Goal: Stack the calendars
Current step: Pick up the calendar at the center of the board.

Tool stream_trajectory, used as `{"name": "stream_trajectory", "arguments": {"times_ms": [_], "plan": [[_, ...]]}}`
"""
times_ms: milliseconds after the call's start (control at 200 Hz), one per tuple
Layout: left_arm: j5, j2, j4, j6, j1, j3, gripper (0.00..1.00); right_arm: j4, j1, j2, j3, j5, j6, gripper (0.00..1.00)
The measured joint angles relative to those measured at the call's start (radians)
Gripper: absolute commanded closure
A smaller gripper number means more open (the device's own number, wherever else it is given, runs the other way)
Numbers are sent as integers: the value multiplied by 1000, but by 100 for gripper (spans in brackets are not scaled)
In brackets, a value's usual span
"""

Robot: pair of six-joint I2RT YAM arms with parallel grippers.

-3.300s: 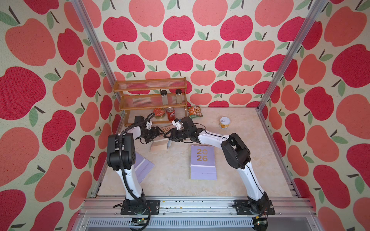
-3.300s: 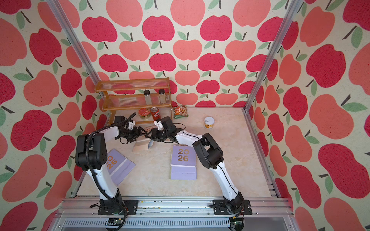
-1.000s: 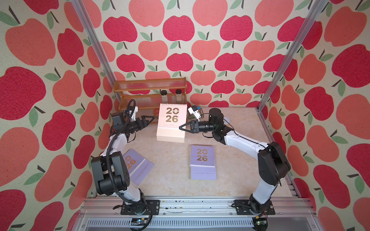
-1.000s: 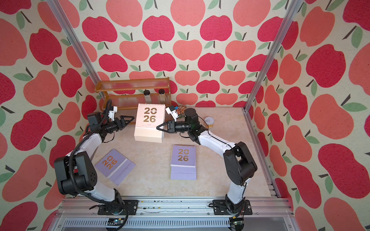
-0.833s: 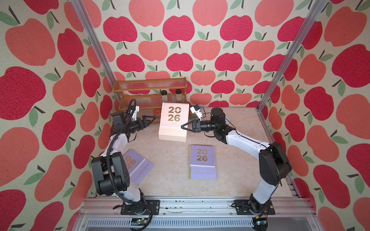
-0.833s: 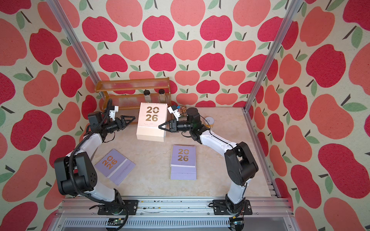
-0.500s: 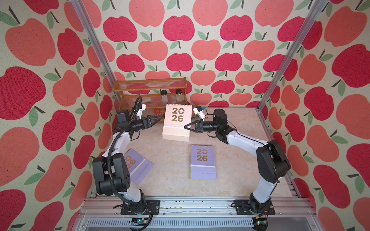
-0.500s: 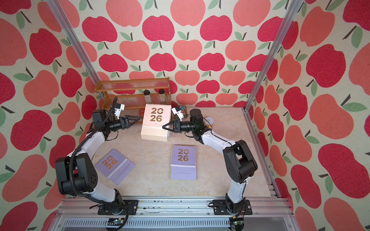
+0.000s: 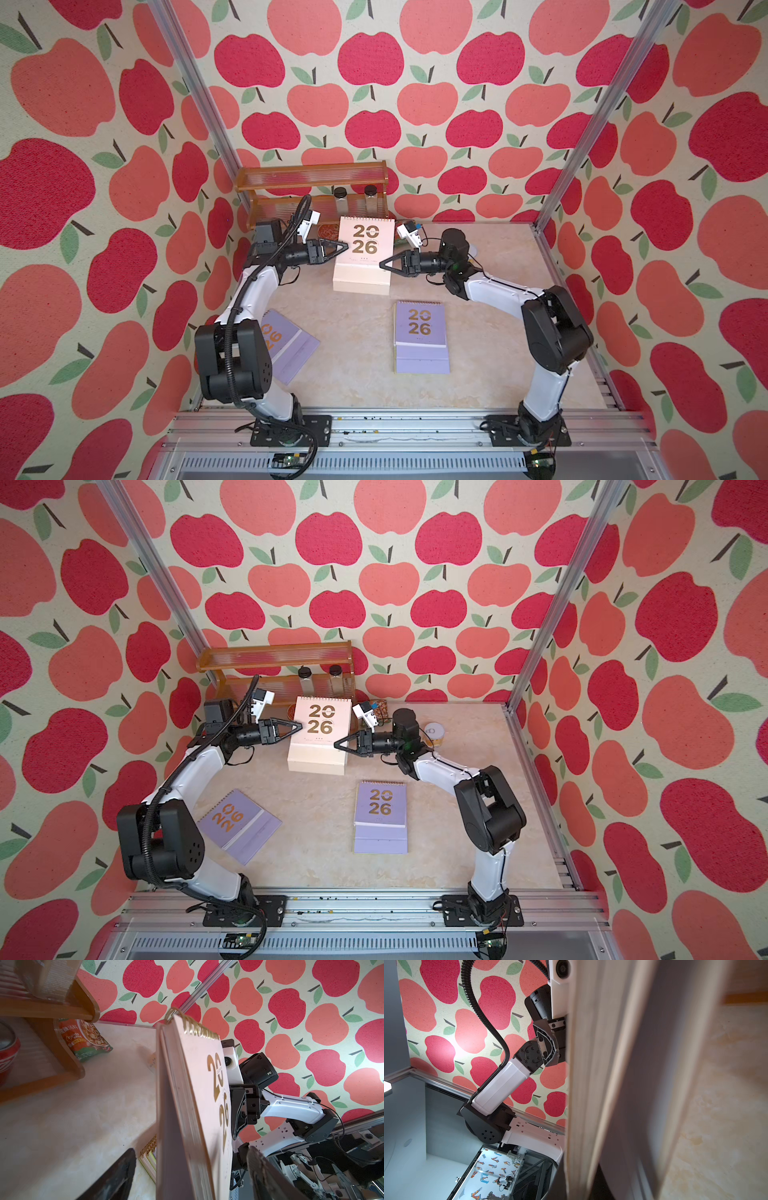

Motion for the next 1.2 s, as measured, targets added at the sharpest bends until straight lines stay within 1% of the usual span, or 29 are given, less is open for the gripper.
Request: {"name": "stream_trajectory", "arguments": {"times_ms": [110,280,495,630,665,715,770,930,1070,1200], "plan": [[9,11,-45,33,-18,23,25,15,9,14,0,-8,13,100],[31,34,-142,111,-41,74,40,34,11,28,0,-16,25,100],[63,66,-265,200,-51,108,54,58,12,42,6,-29,35,100],[66,74,-341,254,-56,138,67,64,11,49,10,-37,35,100],[67,74,-358,267,-56,143,73,66,11,49,11,-42,35,100],[67,74,-377,276,-56,147,88,67,11,49,14,-45,34,100],[85,76,-404,283,-56,151,100,64,11,49,15,-47,23,100],[85,83,-460,294,-55,170,100,57,12,52,15,-51,-7,100],[82,90,-491,310,-53,179,100,29,12,51,15,-50,-37,83],[74,90,-505,336,-40,179,100,-45,9,32,15,-37,-93,56]]}}
